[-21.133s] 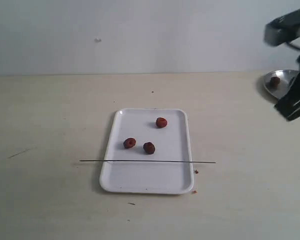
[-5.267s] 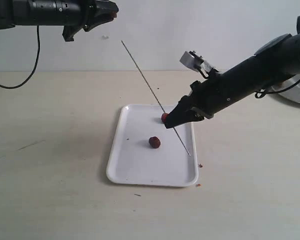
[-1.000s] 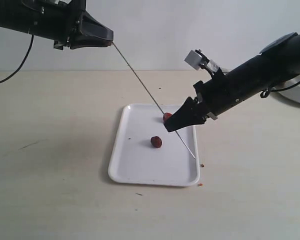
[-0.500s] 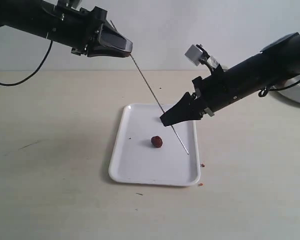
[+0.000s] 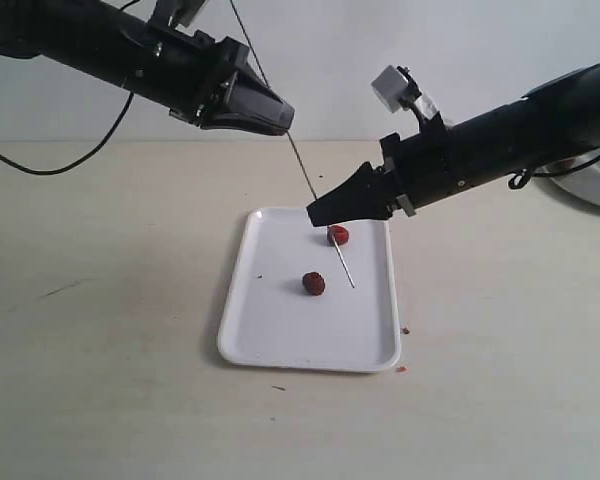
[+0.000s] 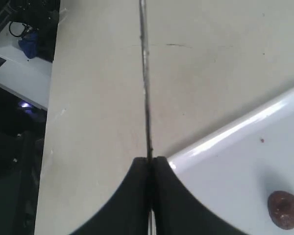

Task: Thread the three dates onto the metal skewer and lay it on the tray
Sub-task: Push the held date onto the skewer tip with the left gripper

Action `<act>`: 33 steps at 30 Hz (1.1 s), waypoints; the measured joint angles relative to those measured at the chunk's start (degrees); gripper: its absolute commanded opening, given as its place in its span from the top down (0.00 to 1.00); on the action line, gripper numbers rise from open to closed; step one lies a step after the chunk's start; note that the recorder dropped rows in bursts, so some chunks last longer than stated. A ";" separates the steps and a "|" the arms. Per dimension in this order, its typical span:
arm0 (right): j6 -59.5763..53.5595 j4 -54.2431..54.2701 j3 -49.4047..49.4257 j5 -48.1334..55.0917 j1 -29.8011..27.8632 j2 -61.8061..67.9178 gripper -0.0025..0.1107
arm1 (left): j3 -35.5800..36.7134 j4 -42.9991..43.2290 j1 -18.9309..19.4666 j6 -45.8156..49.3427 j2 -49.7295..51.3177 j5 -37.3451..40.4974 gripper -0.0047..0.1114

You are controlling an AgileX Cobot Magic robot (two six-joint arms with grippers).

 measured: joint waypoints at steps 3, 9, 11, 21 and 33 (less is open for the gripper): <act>-0.28 0.78 0.00 0.00 0.00 0.00 0.98 | 0.00 0.38 -1.04 0.00 0.00 -0.11 0.54; -0.85 2.78 0.00 -0.51 0.00 0.00 0.98 | 0.00 2.37 -2.73 0.00 0.00 0.30 0.47; -1.06 3.37 0.00 -0.74 0.00 0.00 0.98 | 0.00 2.77 -2.87 0.00 0.00 0.30 0.47; -1.75 6.54 0.00 -4.75 0.00 0.00 0.98 | 0.00 6.06 -2.87 0.00 0.00 0.74 0.47; -2.01 6.90 0.00 -5.49 -0.80 0.00 0.98 | 0.00 17.42 -2.87 0.24 0.00 -4.30 0.47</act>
